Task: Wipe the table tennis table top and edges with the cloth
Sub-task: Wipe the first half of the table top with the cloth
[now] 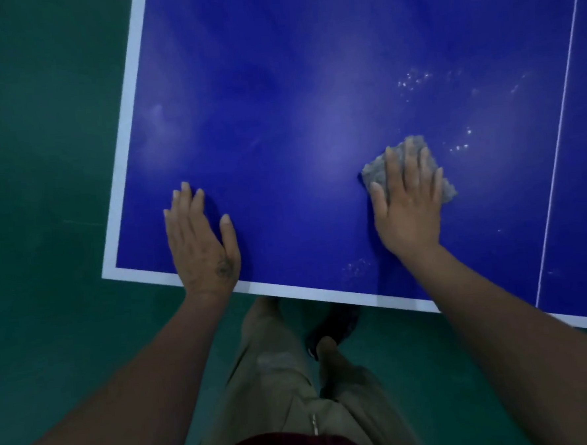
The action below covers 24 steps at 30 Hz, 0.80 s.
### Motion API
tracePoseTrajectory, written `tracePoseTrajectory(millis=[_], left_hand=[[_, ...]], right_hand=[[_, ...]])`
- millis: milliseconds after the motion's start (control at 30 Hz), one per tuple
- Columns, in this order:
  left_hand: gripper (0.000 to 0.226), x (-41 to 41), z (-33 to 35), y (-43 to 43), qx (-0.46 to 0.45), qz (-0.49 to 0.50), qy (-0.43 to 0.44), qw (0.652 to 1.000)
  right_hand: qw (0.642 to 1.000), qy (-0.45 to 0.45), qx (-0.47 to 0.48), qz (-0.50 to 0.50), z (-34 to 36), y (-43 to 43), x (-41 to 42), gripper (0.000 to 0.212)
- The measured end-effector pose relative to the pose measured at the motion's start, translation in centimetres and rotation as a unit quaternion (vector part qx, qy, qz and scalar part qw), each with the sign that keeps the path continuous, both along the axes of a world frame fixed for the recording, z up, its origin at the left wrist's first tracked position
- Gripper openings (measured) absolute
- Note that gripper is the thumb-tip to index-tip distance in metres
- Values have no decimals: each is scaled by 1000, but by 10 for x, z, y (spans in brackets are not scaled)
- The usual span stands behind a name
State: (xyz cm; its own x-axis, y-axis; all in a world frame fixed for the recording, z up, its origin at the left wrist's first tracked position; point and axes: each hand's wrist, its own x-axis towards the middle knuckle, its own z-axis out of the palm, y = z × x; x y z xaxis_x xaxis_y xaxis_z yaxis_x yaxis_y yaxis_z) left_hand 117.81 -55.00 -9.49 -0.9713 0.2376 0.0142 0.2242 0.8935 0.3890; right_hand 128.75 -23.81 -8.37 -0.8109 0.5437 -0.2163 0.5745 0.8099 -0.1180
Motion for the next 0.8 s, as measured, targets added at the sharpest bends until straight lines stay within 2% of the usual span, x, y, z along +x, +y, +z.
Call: tracePoseTrajectory(millis=[100, 300, 400, 567, 700, 800], left_hand=[[59, 18, -1, 25, -11, 6, -7, 1000], [60, 21, -4, 33, -75, 22, 14, 997], [58, 21, -2, 37, -68, 26, 22, 997], [58, 20, 1, 37, -69, 32, 12, 997], [58, 19, -1, 38, -67, 34, 10, 997], [60, 20, -3, 37, -64, 31, 13, 997]], right_hand=[[1000, 8, -8, 27, 4, -39, -6, 65], [978, 65, -45, 191, -10, -132, 50, 64], [974, 62, -31, 216, -13, -108, 84, 65], [990, 9, 11, 143, -9, -20, 121, 66], [988, 0, 12, 153, -7, -13, 91, 66], [972, 43, 0, 232, -9, -45, 32, 63]])
